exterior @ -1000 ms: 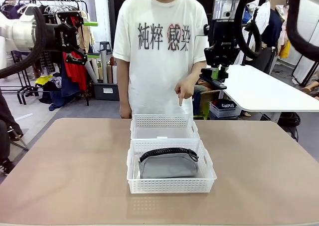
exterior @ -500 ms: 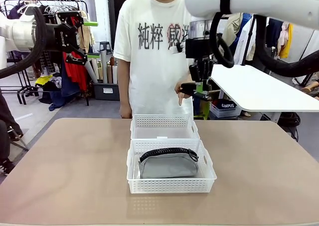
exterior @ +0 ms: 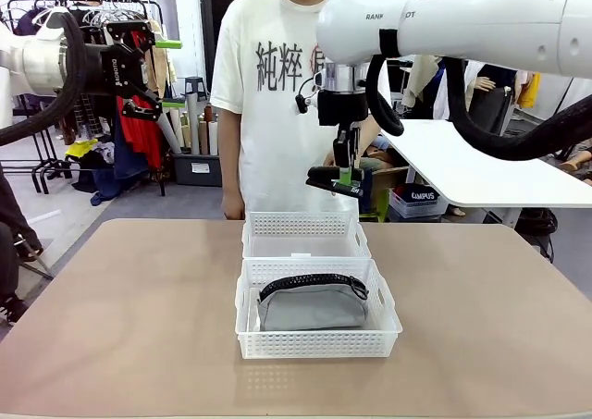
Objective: Distribute items into two baskets.
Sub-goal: Place the picked Stapler into the Organizing basket as instructed by the person.
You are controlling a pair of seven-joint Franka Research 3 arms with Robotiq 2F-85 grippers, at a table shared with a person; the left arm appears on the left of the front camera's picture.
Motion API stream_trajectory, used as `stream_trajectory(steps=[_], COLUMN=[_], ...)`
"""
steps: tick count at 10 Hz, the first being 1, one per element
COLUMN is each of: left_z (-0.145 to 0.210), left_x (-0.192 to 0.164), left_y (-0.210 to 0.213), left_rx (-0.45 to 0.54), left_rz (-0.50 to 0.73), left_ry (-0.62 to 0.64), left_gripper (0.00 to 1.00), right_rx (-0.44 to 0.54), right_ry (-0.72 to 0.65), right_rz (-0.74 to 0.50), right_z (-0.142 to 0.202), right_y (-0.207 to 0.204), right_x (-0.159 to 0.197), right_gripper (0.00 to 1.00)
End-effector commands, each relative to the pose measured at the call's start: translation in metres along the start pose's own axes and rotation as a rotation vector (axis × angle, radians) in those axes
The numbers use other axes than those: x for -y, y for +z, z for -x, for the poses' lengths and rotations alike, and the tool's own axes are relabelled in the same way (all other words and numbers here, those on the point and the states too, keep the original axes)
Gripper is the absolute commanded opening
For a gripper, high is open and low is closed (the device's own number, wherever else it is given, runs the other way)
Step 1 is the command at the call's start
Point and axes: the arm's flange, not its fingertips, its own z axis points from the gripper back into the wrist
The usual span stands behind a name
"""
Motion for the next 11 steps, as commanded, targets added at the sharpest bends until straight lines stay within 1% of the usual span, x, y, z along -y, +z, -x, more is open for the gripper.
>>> stream_trajectory(steps=[1, 2, 3, 8, 9, 11], left_z=[0.001, 0.001, 0.001, 0.001, 0.001, 0.001], left_x=[0.002, 0.002, 0.002, 0.002, 0.002, 0.002], left_y=[0.001, 0.001, 0.001, 0.001, 0.001, 0.001], left_rx=[0.007, 0.007, 0.007, 0.007, 0.007, 0.007], left_rz=[-0.001, -0.001, -0.001, -0.001, -0.001, -0.001], left_ry=[-0.004, -0.004, -0.004, -0.004, -0.004, -0.004], left_gripper=[1.00, 1.00, 1.00, 1.00, 1.00, 1.00], right_rx=[0.021, 0.010, 0.007, 0.005, -0.034, -0.085], right_ry=[0.023, -0.031, 0.007, 0.001, 0.090, 0.171], right_rz=[0.021, 0.036, 0.005, 0.003, -0.002, 0.010], right_z=[0.002, 0.007, -0.002, -0.002, -0.015, -0.040], right_y=[-0.002, 0.006, -0.002, -0.005, -0.026, -0.055], right_x=[-0.002, -0.002, 0.000, 0.002, 0.008, 0.027], right_gripper=[0.00, 0.00, 0.00, 0.00, 0.00, 0.00])
